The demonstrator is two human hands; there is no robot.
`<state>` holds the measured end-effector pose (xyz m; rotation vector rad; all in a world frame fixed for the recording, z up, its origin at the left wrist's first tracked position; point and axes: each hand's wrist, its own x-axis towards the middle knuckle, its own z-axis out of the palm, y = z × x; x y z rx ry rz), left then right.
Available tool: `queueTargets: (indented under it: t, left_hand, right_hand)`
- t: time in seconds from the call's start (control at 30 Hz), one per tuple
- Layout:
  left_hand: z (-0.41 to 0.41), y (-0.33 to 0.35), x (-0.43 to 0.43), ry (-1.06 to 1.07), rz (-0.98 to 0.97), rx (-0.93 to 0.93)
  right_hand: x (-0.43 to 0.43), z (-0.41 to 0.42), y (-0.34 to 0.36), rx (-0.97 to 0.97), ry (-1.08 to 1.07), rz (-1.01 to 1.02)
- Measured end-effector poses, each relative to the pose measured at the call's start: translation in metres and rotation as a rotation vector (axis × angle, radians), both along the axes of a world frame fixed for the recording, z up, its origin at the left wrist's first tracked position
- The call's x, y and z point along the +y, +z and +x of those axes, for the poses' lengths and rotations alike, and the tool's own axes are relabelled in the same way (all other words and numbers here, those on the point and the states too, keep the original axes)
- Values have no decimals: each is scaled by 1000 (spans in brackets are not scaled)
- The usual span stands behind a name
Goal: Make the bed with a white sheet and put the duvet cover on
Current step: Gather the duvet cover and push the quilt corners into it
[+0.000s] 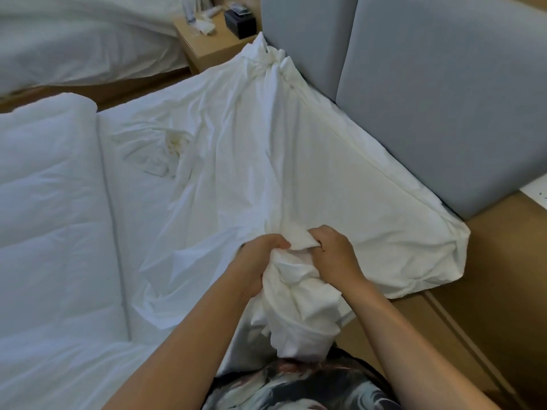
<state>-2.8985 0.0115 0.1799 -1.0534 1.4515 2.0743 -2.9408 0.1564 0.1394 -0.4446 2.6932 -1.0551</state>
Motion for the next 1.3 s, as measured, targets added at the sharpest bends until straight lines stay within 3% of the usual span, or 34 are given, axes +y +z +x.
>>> queueTargets:
  t: [0.17, 0.27, 0.43, 0.5, 0.63, 0.7, 0.77, 0.83, 0.9, 0.97, 1.03, 1.17, 1.23, 1.3]
  left_hand:
    - [-19, -7, 8, 147, 68, 62]
    - [-27, -8, 14, 199, 171, 102]
    - [-38, -5, 33, 46, 346, 94]
    - [-43, -1, 37, -24, 301, 1]
    - [-53, -2, 49, -39, -42, -91]
    - [-52, -3, 59, -44, -53, -59]
    - [-48, -4, 70, -72, -70, -39]
    - [-44, -6, 81, -80, -77, -10]
    - [-42, -7, 89, -68, -68, 10]
    - [-41, -7, 92, -58, -44, 23]
    - [-40, -9, 90, -59, -26, 27]
    - [-37, -8, 89, -53, -49, 25]
    - [-36, -8, 88, -16, -59, 28]
    - [-36, -8, 86, 17, -47, 39]
  right_hand:
    - [3, -7, 22, 43, 112, -46]
    - [10, -11, 29, 25, 48, -25]
    - [12, -3, 44, 21, 287, -8]
    - [16, 5, 46, -4, 360, -62]
    - [36, 7, 44, -125, 440, -117]
    - [54, -6, 45, -335, 283, -336]
    - [70, -25, 36, -499, -12, -559]
    - [78, -37, 20, -497, -116, -425]
    - [82, -39, 6, -518, 34, -247]
    - [84, -40, -3, -558, 175, -238]
    - [84, -41, -12, -457, 237, -189]
    - [73, -44, -19, -30, 126, -62]
    - [70, -50, -18, 35, 140, -34]
    - [71, -55, -19, -18, 231, -14]
